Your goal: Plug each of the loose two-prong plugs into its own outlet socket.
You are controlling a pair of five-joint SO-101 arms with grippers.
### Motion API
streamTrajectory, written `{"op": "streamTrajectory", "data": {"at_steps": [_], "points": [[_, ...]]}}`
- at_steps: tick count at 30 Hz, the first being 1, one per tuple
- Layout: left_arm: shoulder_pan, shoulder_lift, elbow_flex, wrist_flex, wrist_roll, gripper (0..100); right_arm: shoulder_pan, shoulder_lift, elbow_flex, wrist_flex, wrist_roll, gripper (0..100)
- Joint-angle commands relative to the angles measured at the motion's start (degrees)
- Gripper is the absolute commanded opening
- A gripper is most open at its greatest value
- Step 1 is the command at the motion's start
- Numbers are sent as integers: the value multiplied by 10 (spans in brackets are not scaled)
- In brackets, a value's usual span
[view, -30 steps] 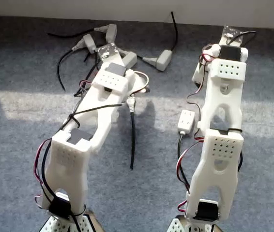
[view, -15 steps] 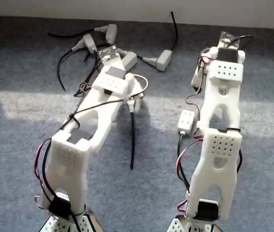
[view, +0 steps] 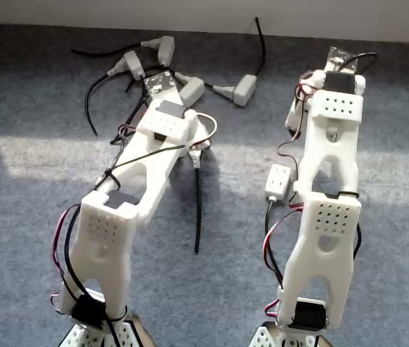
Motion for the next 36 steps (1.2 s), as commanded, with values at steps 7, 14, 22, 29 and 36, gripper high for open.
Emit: {"op": "streamTrajectory", "data": {"at_steps": [7, 14, 22, 29, 36], "points": [[6, 48, -98, 91, -40, 242, -1, -15, -23, 12, -7, 173], [7, 44, -100, 134, -40, 242, -1, -13, -23, 12, -7, 173], [6, 46, -101, 127, -42, 144, -1, -12, -23, 12, -7, 173], [7, 50, -97, 84, -130, 5, -1, -12, -23, 12, -7, 173], [3, 46, -100, 82, -173, 6, -2, -11, -22, 12, -7, 173]]}}
